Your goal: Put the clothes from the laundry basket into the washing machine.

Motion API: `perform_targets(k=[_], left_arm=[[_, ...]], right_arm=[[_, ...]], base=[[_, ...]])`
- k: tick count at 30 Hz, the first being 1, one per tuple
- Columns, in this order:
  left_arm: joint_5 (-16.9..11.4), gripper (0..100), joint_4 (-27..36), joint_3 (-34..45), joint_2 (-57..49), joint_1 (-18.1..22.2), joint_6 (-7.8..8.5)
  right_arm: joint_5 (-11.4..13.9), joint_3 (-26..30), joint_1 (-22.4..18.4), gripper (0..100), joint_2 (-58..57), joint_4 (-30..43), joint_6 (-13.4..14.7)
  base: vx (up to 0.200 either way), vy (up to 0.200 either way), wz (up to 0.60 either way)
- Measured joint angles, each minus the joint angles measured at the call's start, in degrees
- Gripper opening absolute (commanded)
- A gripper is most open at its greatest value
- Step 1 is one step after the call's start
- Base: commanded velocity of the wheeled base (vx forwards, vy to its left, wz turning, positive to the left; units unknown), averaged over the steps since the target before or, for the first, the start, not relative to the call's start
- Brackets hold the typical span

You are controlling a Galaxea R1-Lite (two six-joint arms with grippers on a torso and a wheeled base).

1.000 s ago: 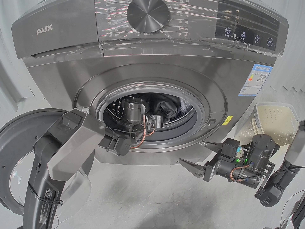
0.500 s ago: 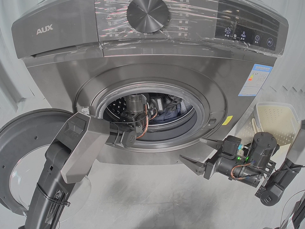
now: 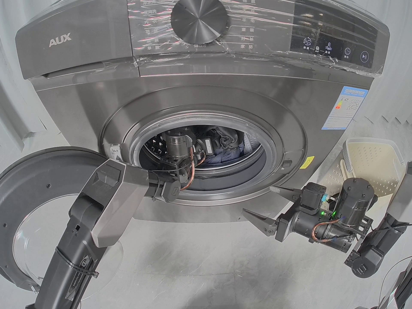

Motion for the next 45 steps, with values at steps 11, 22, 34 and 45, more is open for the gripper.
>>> perform_targets(k=[11, 22, 34, 45], left_arm=[[-0.1, 100, 1.6, 0.1, 0.2, 0.0, -0.85], [-0.8, 100, 1.8, 18.7, -8.2, -1.5, -0.11], [-1.1, 100, -0.6, 44.3, -21.9, -6.2, 2.86], [-2.9, 100, -15.0, 67.9, -33.9, -13.3, 5.53]], right_arm=[[0.2, 0.0, -0.5, 100, 0.0, 0.0, 0.0], [0.1, 0.1, -0.6, 100, -0.1, 0.0, -0.1], [0.1, 0.4, -0.8, 100, -0.7, 0.0, -0.1], [0.2, 2.9, -0.8, 100, -2.9, 0.0, 0.0]], base=[[0.000, 0.000, 0.00], [0.000, 0.000, 0.00], [0.000, 0.000, 0.00], [0.000, 0.000, 0.00]])
